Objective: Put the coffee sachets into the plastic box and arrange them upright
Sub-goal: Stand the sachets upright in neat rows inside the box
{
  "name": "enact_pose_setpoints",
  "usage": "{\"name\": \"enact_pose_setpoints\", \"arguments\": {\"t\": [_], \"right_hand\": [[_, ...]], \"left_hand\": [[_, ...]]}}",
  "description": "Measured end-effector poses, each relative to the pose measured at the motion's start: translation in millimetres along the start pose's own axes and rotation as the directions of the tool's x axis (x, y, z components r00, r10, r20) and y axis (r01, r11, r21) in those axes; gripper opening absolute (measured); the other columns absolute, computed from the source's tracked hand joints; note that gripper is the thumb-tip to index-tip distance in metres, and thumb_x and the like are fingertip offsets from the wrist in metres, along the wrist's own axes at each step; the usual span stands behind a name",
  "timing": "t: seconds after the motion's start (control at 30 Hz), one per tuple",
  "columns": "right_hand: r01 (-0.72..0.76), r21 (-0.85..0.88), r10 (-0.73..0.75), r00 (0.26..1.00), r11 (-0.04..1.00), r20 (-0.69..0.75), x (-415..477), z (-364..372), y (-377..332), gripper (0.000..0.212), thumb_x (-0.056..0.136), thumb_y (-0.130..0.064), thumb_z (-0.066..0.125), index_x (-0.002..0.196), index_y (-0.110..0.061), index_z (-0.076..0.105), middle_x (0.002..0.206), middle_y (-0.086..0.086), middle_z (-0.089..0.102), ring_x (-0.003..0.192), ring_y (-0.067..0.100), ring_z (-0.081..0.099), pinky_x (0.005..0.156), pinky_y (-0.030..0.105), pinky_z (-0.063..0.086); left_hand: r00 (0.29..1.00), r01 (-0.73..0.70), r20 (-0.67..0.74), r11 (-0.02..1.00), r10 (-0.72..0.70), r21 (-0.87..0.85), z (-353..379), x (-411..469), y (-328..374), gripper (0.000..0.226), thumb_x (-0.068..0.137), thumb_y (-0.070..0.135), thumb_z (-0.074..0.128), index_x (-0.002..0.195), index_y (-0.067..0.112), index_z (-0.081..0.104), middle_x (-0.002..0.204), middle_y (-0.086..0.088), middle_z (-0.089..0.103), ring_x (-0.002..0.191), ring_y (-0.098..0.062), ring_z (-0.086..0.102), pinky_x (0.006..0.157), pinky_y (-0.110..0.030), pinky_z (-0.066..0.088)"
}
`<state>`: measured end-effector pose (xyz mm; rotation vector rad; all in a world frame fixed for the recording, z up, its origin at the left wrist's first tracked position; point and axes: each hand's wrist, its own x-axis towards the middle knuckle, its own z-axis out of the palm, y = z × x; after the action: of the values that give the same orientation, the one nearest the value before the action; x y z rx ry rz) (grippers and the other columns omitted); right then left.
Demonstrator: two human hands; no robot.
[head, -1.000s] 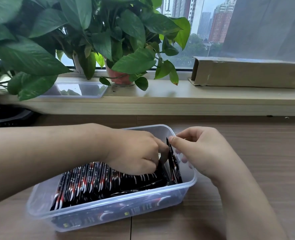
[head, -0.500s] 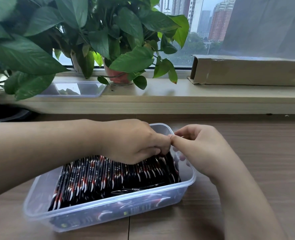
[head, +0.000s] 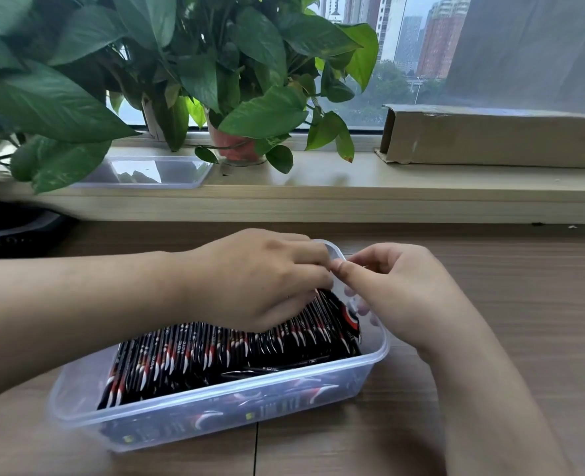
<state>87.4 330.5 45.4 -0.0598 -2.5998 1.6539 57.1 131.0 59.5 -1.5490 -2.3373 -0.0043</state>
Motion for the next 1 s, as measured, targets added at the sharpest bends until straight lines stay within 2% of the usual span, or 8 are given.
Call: {"name": "enact_pose_setpoints", "arguments": {"t": [0.13,0.3,0.43,0.5,0.6,0.77,0.87,1.0], "right_hand": [[-0.008,0.001,0.008,1.000,1.000,-0.001,-0.5,-1.1,-0.5,0.021,0.081,-0.040,0.075,0.076,-0.019,0.075,0.071,0.001,0.074,0.059,0.011,0.062,0.065,0.037,0.055],[-0.006,-0.001,0.006,1.000,1.000,-0.004,-1.4,-1.0,-1.0,0.022,0.081,-0.041,0.075,0.076,-0.019,0.075,0.071,0.001,0.075,0.057,0.010,0.061,0.065,0.036,0.055],[-0.007,-0.003,0.007,1.000,1.000,0.001,-0.9,-0.4,-1.1,0.021,0.082,-0.040,0.075,0.078,-0.019,0.075,0.072,0.002,0.075,0.055,0.010,0.060,0.064,0.036,0.055],[-0.005,-0.014,0.005,1.000,1.000,-0.002,-0.3,-0.4,-0.9,0.021,0.083,-0.040,0.074,0.078,-0.019,0.075,0.072,0.001,0.075,0.054,0.010,0.060,0.065,0.037,0.056],[-0.003,-0.020,0.003,1.000,1.000,-0.003,0.0,0.3,-1.2,0.021,0.083,-0.039,0.074,0.078,-0.019,0.075,0.070,0.002,0.074,0.050,0.009,0.059,0.065,0.038,0.055],[0.004,-0.011,-0.004,1.000,1.000,0.000,-0.3,0.6,0.0,0.021,0.084,-0.037,0.074,0.073,-0.018,0.075,0.067,0.001,0.073,0.050,0.009,0.059,0.060,0.035,0.053],[0.002,-0.004,-0.002,1.000,1.000,0.002,1.1,0.5,1.5,0.021,0.083,-0.037,0.074,0.075,-0.018,0.075,0.069,0.000,0.074,0.054,0.010,0.059,0.060,0.033,0.052],[0.005,-0.014,-0.005,1.000,1.000,0.000,2.5,0.5,3.7,0.022,0.083,-0.039,0.073,0.075,-0.019,0.075,0.069,-0.001,0.073,0.058,0.011,0.061,0.062,0.034,0.053]], "left_hand": [[0.979,-0.019,0.202,0.998,0.032,-0.065,-0.5,-5.9,3.9,0.052,0.088,0.016,0.057,0.140,0.022,0.056,0.137,-0.003,0.057,0.121,-0.023,0.055,0.102,-0.040,0.043],[0.956,0.057,0.295,0.990,-0.016,-0.131,-1.6,-4.1,7.2,0.048,0.094,0.024,0.048,0.142,0.025,0.052,0.144,-0.002,0.049,0.126,-0.020,0.048,0.108,-0.037,0.036],[0.988,0.057,0.146,0.993,-0.041,-0.105,-11.0,-2.7,8.4,0.032,0.099,0.038,0.047,0.115,0.018,0.066,0.113,0.000,0.060,0.099,-0.015,0.058,0.086,-0.031,0.049],[0.992,0.110,0.078,0.991,-0.104,-0.080,-11.9,-0.4,15.0,0.042,0.093,0.055,0.047,0.088,0.019,0.069,0.089,0.006,0.059,0.077,-0.013,0.057,0.067,-0.031,0.049],[0.963,0.215,0.161,0.976,-0.218,0.039,-5.6,10.3,26.7,0.059,0.076,0.079,0.039,0.063,0.024,0.054,0.070,0.010,0.053,0.062,-0.012,0.049,0.053,-0.028,0.041],[0.935,0.287,0.179,0.950,-0.305,0.121,6.0,26.9,32.8,0.063,0.073,0.080,0.047,0.053,0.022,0.033,0.060,0.005,0.048,0.050,-0.012,0.036,0.050,-0.030,0.035],[0.928,0.331,0.141,0.937,-0.345,0.112,9.8,29.3,33.6,0.062,0.077,0.072,0.050,0.051,0.018,0.034,0.050,0.003,0.043,0.047,-0.015,0.038,0.050,-0.031,0.043],[0.898,0.347,0.242,0.930,-0.368,0.123,8.5,30.8,36.0,0.062,0.075,0.076,0.048,0.059,0.017,0.048,0.052,0.004,0.046,0.050,-0.014,0.042,0.049,-0.029,0.036]]}}
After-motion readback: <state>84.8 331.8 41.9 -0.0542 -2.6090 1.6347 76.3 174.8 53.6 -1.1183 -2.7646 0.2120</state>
